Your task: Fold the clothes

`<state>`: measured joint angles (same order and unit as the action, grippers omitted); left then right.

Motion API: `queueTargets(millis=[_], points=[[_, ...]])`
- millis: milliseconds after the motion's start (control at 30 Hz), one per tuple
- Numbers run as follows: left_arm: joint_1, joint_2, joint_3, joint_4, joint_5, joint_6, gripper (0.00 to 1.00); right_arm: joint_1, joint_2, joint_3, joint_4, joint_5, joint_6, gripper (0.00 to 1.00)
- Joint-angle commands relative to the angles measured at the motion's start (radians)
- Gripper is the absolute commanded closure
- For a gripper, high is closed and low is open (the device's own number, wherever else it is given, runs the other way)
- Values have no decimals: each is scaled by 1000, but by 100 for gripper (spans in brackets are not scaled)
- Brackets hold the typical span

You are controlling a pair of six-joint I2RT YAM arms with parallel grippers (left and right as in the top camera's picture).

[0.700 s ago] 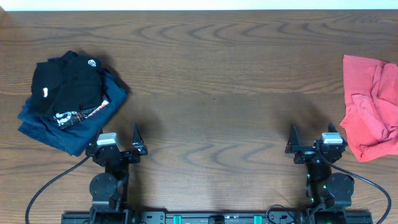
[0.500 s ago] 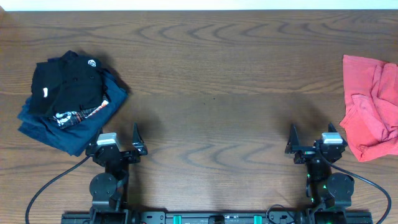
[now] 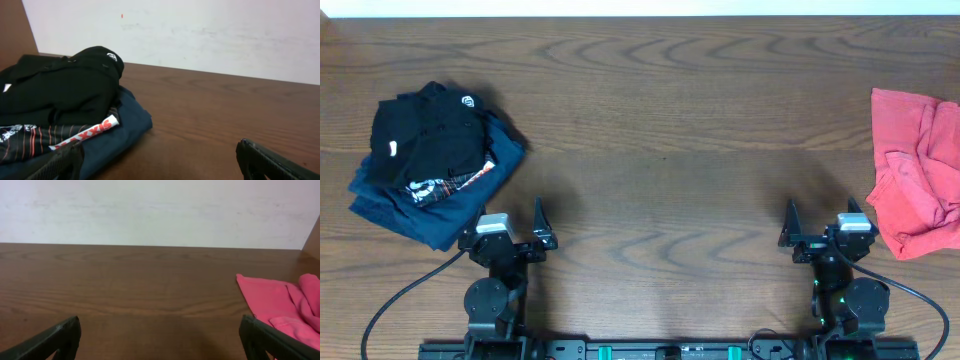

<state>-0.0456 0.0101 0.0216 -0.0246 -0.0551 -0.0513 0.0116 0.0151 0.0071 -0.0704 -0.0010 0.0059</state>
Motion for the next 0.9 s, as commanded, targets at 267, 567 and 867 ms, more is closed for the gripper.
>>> queueTargets(millis=[267,567,867], points=[[5,23,-18,-43,2,6,2,8,-2,-2,-4,-4,8,1],[5,121,-18,-42,2,6,2,8,-2,-2,-5,-3,8,1],[5,128,-18,-22,2,6,2,8,-2,-2,-5,-3,8,1]])
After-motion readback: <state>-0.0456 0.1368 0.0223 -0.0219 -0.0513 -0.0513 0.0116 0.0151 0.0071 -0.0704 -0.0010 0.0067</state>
